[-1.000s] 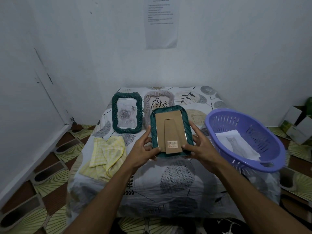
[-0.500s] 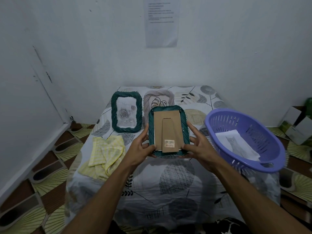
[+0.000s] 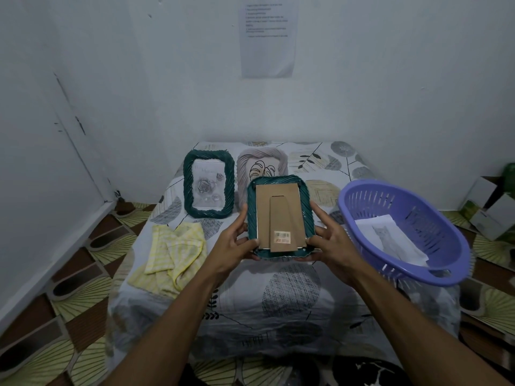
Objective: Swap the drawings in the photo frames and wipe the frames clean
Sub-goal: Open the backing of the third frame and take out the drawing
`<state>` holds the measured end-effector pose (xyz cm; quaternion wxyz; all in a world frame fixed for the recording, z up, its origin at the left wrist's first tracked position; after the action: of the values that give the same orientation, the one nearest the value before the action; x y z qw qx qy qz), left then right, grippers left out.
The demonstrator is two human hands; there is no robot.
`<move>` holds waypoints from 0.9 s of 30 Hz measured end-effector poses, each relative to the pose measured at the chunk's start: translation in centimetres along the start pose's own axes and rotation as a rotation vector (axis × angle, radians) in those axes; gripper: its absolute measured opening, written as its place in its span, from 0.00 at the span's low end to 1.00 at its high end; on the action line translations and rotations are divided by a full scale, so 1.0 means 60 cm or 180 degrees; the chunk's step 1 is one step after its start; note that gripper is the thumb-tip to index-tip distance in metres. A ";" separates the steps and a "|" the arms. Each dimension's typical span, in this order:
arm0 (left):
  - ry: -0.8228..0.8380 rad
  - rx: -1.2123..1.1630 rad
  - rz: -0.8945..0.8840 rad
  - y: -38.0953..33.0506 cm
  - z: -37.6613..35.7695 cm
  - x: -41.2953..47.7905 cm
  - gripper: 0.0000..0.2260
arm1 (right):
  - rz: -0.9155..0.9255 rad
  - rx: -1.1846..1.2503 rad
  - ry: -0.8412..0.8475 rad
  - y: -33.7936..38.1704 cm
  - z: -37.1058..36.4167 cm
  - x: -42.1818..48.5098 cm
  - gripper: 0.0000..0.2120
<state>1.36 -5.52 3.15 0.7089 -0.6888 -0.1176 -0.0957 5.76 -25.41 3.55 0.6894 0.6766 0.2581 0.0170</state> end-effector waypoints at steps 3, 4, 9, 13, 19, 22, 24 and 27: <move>-0.0015 -0.0049 0.0018 0.006 0.003 0.002 0.36 | -0.0032 0.0059 0.0042 -0.002 -0.001 -0.001 0.38; -0.0016 -0.0038 0.0027 0.007 0.004 0.002 0.36 | -0.0065 0.0123 0.0066 -0.003 -0.002 -0.001 0.37; -0.0049 -0.0108 0.0104 0.021 0.010 0.010 0.33 | -0.0269 0.0611 0.0125 -0.012 0.003 0.007 0.31; -0.0179 -0.0206 0.0145 0.028 0.017 0.016 0.26 | -0.0268 0.0746 0.0127 -0.015 0.006 0.008 0.31; -0.0211 0.0395 -0.0032 0.024 0.022 0.013 0.23 | -0.0143 0.0278 -0.0124 -0.014 0.016 0.009 0.30; -0.0077 0.1029 -0.0109 0.029 0.020 0.009 0.23 | -0.0040 -0.0444 -0.0567 -0.013 0.028 0.005 0.27; 0.0118 0.1549 -0.0195 0.038 0.013 0.008 0.22 | -0.0038 -0.0964 -0.0858 -0.020 0.040 0.008 0.26; 0.0477 0.2327 -0.0210 0.065 0.002 0.007 0.21 | 0.0013 -0.1587 -0.1055 -0.027 0.044 0.009 0.26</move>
<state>2.92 -5.27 -0.46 0.9112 -0.3772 -0.1140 -0.1203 6.71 -27.75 1.74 0.8670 0.4805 0.1285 -0.0294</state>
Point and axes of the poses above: each hand's wrist, its own x-axis towards the middle knuckle, its own z-axis out of the back of the hand, y = z × x, the point moved 8 cm from there along x, towards the middle knuckle, and after that the axes turned 15 degrees about -z, right-handed, at the moved point
